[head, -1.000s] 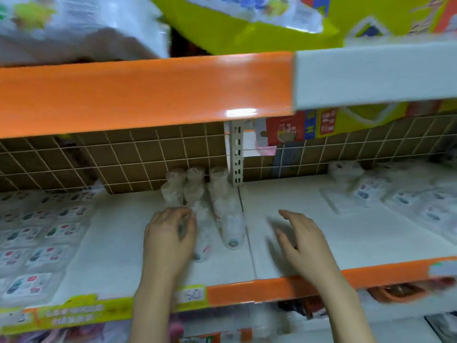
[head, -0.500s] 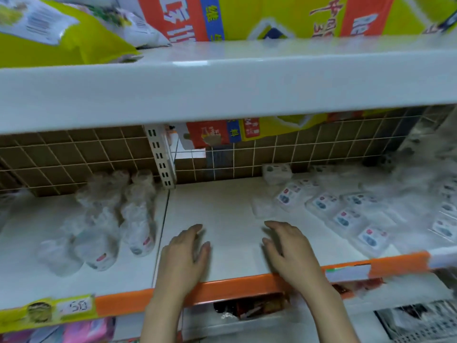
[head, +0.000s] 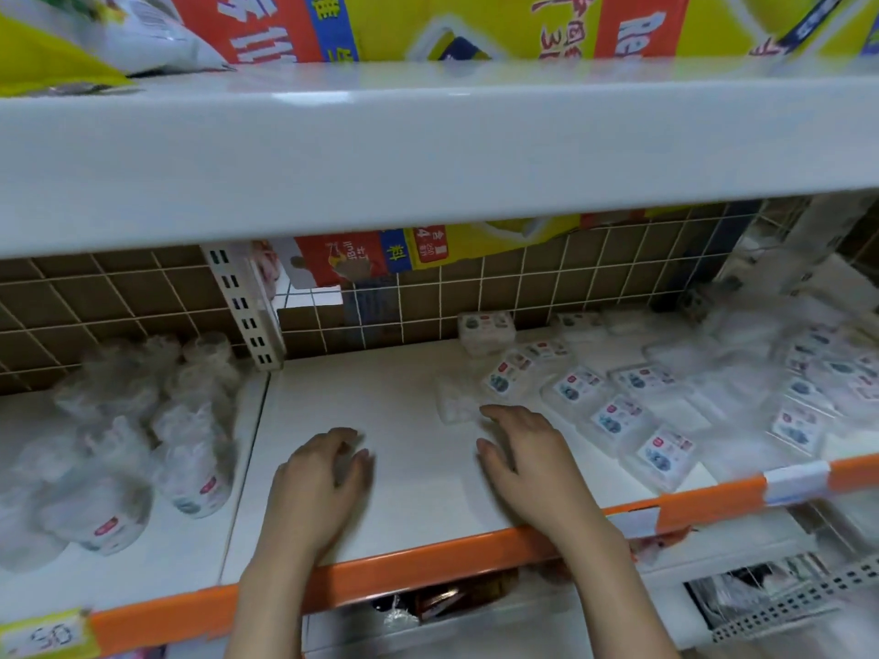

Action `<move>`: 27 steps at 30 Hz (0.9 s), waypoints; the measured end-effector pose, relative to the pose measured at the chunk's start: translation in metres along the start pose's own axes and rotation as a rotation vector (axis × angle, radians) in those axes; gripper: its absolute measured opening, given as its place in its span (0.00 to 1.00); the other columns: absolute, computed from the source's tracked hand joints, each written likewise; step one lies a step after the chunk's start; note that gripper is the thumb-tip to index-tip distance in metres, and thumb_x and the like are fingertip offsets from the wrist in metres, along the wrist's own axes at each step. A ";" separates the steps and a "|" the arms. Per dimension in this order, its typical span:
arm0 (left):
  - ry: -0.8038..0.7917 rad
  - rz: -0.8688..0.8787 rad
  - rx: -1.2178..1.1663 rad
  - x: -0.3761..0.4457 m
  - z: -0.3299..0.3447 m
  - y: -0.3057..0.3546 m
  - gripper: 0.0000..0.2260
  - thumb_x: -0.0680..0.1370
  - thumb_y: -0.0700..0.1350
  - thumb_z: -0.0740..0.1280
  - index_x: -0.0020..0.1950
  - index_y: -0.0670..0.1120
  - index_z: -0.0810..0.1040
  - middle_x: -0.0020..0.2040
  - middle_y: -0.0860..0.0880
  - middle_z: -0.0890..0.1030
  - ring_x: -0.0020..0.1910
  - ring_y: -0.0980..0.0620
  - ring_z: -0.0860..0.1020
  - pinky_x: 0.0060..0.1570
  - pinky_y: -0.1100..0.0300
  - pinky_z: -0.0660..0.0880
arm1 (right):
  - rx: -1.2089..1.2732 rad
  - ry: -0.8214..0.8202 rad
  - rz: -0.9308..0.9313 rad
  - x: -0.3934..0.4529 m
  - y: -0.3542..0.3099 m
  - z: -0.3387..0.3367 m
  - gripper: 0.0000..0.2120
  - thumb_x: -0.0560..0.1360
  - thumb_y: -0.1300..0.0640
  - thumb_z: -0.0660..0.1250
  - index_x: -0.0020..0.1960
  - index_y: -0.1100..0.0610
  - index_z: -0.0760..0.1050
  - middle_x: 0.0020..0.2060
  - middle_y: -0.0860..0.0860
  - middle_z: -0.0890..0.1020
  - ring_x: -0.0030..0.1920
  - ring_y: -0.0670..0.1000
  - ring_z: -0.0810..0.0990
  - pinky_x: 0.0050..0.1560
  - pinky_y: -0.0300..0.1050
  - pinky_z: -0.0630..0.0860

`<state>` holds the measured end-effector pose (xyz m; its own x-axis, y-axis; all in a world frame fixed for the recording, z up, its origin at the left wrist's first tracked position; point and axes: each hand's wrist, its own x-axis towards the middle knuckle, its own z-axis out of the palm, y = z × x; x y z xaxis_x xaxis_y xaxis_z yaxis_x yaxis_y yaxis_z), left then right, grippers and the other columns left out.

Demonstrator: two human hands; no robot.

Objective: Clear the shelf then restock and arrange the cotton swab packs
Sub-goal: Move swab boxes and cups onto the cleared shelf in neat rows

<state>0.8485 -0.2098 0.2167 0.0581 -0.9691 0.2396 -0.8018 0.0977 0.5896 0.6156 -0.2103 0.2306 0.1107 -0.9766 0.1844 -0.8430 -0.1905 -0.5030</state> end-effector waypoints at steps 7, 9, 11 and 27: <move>0.013 -0.008 0.017 0.013 0.048 0.049 0.11 0.77 0.49 0.66 0.58 0.50 0.79 0.55 0.50 0.80 0.52 0.47 0.78 0.49 0.57 0.73 | 0.019 0.037 -0.029 0.009 0.066 -0.044 0.24 0.74 0.48 0.55 0.67 0.55 0.71 0.62 0.52 0.76 0.62 0.54 0.72 0.62 0.47 0.68; 0.049 -0.033 0.038 0.016 0.072 0.076 0.13 0.76 0.49 0.64 0.56 0.46 0.80 0.55 0.45 0.78 0.52 0.42 0.77 0.50 0.54 0.73 | 0.008 0.043 -0.055 0.011 0.095 -0.065 0.23 0.74 0.48 0.56 0.66 0.55 0.72 0.61 0.52 0.77 0.60 0.54 0.74 0.60 0.48 0.70; 0.081 -0.075 0.062 0.019 0.097 0.110 0.19 0.72 0.53 0.60 0.56 0.44 0.80 0.58 0.43 0.76 0.54 0.39 0.75 0.53 0.50 0.73 | 0.006 0.064 -0.060 0.011 0.129 -0.087 0.22 0.73 0.49 0.57 0.64 0.55 0.73 0.59 0.52 0.78 0.58 0.55 0.75 0.58 0.51 0.72; 0.093 0.002 0.141 0.021 0.193 0.243 0.27 0.69 0.58 0.53 0.52 0.42 0.81 0.51 0.42 0.81 0.49 0.37 0.76 0.46 0.48 0.76 | -0.112 0.099 -0.004 0.058 0.309 -0.178 0.18 0.76 0.56 0.64 0.63 0.62 0.72 0.58 0.61 0.75 0.59 0.62 0.72 0.58 0.51 0.70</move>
<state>0.5401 -0.2505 0.2157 0.1059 -0.9432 0.3149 -0.8773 0.0605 0.4762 0.2679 -0.3083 0.2365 0.0666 -0.9601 0.2717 -0.8967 -0.1770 -0.4056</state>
